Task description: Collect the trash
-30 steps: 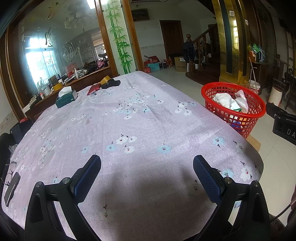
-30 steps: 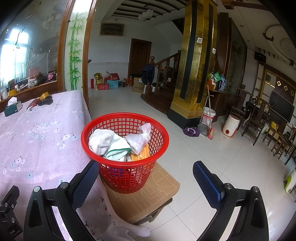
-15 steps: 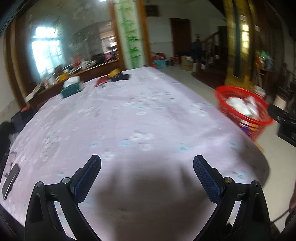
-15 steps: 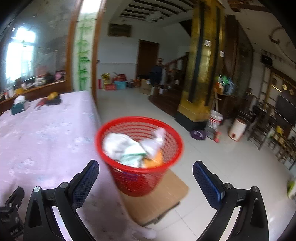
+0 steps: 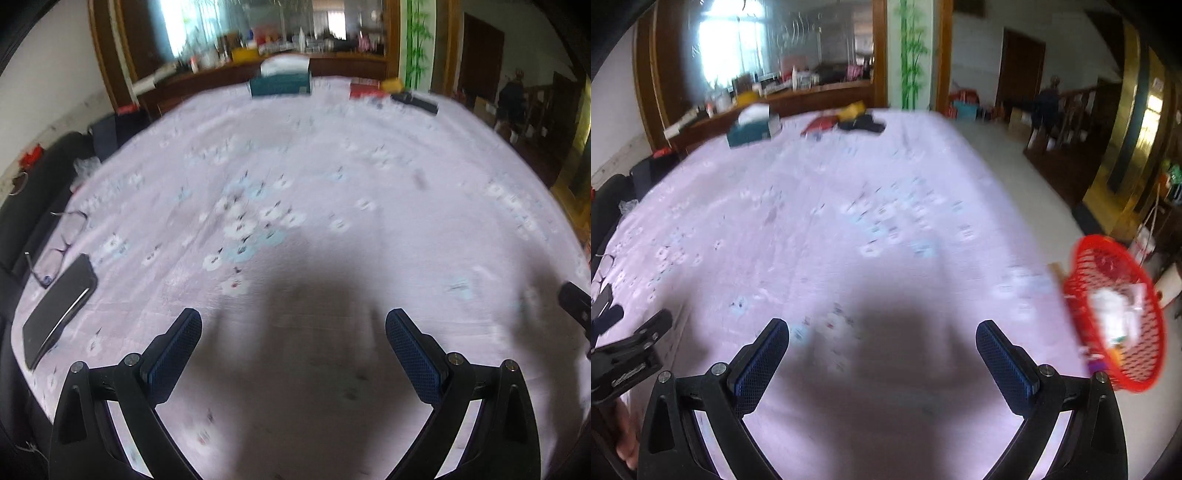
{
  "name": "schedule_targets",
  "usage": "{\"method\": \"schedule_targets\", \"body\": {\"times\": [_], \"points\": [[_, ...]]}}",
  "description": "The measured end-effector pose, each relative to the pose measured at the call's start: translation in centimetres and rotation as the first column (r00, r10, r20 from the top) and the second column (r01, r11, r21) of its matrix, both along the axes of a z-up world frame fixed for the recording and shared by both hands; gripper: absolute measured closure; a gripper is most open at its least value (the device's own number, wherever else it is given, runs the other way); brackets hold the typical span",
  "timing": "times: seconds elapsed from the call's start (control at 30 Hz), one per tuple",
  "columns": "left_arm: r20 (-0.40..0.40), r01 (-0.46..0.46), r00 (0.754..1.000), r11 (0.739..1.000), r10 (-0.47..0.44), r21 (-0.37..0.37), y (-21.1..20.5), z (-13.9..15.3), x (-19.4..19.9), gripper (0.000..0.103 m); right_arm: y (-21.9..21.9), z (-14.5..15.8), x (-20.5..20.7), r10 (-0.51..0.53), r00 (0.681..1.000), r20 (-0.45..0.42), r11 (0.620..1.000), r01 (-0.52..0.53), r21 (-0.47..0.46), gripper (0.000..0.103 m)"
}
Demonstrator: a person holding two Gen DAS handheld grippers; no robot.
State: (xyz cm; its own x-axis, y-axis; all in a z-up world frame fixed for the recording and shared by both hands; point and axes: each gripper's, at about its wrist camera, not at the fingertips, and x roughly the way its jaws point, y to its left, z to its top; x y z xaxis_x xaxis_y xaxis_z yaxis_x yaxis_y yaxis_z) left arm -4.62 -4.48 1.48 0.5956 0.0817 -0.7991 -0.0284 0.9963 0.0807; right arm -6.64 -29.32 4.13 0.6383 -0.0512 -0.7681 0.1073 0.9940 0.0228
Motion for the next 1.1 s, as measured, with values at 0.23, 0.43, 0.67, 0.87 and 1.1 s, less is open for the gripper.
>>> {"method": "schedule_targets", "body": {"times": [0.23,0.43,0.67,0.87,1.1], "points": [[-0.09,0.021,0.996,0.996,-0.029,-0.092,2.0,-1.3,2.5,0.004,1.5,-3.4,4.3,-0.064,0.991,-0.117,0.998,0.067,0.02,0.001],[-0.081,0.059,0.994,0.994,-0.066,-0.086,2.0,-1.6,3.2,0.0,1.8,-3.7,5.6,-0.107,0.986,-0.129,0.994,0.106,-0.014,0.0],[-0.059,0.061,0.996,0.994,-0.067,-0.087,2.3,-1.6,3.7,0.0,1.6,-3.5,6.1,-0.129,0.983,-0.133,0.992,0.127,-0.018,0.0],[-0.061,0.063,0.996,0.994,-0.068,-0.088,2.1,-1.6,3.9,0.0,1.7,-3.5,6.2,-0.129,0.983,-0.133,0.992,0.127,-0.017,0.0],[-0.06,0.065,0.996,0.994,-0.07,-0.089,2.2,-1.6,4.0,0.0,1.7,-3.5,6.1,-0.129,0.983,-0.133,0.992,0.128,-0.017,0.0]]}}
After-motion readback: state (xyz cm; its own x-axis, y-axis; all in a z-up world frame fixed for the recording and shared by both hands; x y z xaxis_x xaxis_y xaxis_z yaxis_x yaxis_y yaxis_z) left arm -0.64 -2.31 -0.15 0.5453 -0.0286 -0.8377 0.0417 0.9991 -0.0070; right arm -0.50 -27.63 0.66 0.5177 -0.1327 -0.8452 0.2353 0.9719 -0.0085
